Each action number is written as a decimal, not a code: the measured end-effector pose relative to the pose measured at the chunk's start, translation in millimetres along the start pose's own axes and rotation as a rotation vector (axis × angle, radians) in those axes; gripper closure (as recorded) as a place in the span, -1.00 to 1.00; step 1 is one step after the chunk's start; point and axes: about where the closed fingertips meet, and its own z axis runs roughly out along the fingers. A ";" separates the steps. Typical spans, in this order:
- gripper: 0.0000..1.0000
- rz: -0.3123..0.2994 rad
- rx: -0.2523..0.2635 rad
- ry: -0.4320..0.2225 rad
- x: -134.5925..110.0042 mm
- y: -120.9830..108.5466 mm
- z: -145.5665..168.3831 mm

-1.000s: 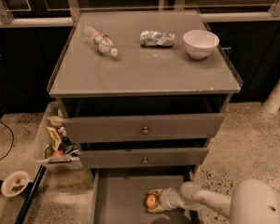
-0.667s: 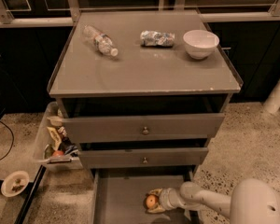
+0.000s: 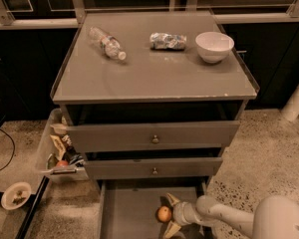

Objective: Place orange into bottom drawer

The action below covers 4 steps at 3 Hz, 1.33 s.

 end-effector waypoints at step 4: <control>-1.00 -0.201 0.215 0.084 -37.0 35.5 -237.4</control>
Offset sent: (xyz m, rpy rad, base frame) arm -0.0780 -0.1189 0.1490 -0.0636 -0.2083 -0.0002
